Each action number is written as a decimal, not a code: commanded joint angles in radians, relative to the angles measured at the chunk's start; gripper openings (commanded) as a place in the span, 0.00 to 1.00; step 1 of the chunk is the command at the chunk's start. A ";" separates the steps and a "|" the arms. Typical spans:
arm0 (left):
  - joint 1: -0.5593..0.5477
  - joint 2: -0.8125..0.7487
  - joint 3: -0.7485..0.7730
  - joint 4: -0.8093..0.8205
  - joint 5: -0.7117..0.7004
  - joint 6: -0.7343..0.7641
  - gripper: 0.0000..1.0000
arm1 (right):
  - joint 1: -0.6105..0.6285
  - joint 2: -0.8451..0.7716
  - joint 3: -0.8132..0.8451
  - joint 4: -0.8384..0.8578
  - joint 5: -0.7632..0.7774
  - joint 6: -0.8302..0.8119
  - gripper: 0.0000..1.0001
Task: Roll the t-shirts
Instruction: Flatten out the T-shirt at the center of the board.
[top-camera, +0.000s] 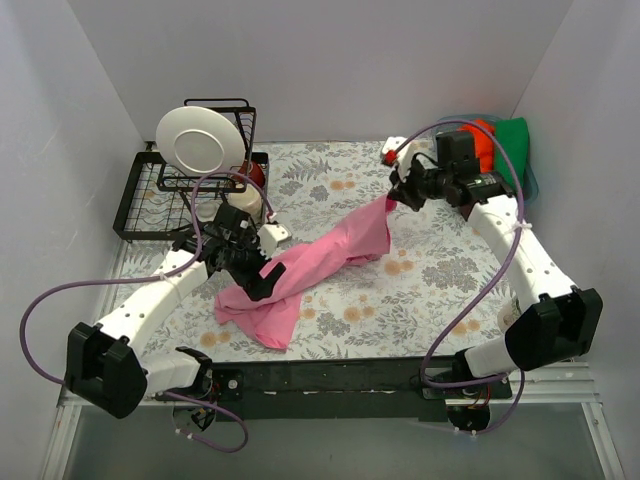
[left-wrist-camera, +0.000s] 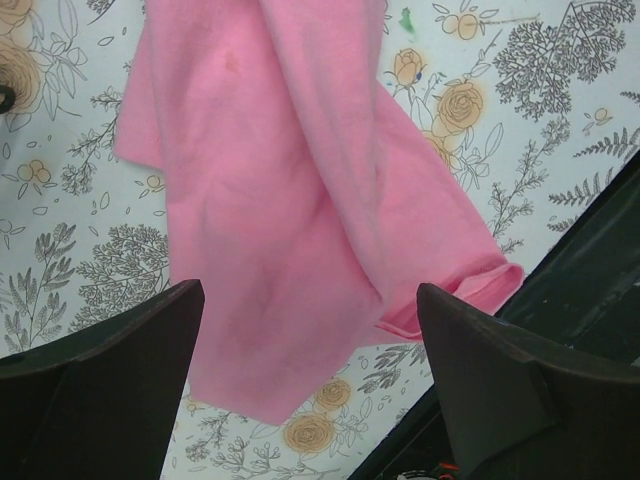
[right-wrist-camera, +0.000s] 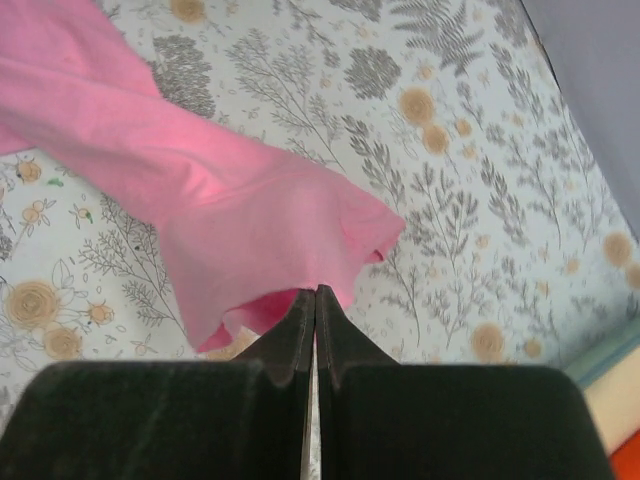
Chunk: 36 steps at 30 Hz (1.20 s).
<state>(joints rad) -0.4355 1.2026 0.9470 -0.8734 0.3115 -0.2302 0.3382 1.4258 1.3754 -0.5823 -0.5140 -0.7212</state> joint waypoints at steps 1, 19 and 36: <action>-0.008 -0.047 0.004 -0.032 0.073 0.068 0.85 | -0.106 -0.022 0.119 -0.036 0.048 0.304 0.01; -0.213 -0.113 -0.212 0.137 -0.141 -0.007 0.84 | -0.327 -0.051 0.135 0.076 0.129 0.579 0.01; -0.213 -0.074 -0.327 0.452 -0.358 0.017 0.81 | -0.329 -0.088 0.094 0.055 0.081 0.586 0.01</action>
<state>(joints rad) -0.6476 1.1015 0.6273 -0.5007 -0.0669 -0.2321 0.0132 1.3800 1.4746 -0.5560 -0.4099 -0.1547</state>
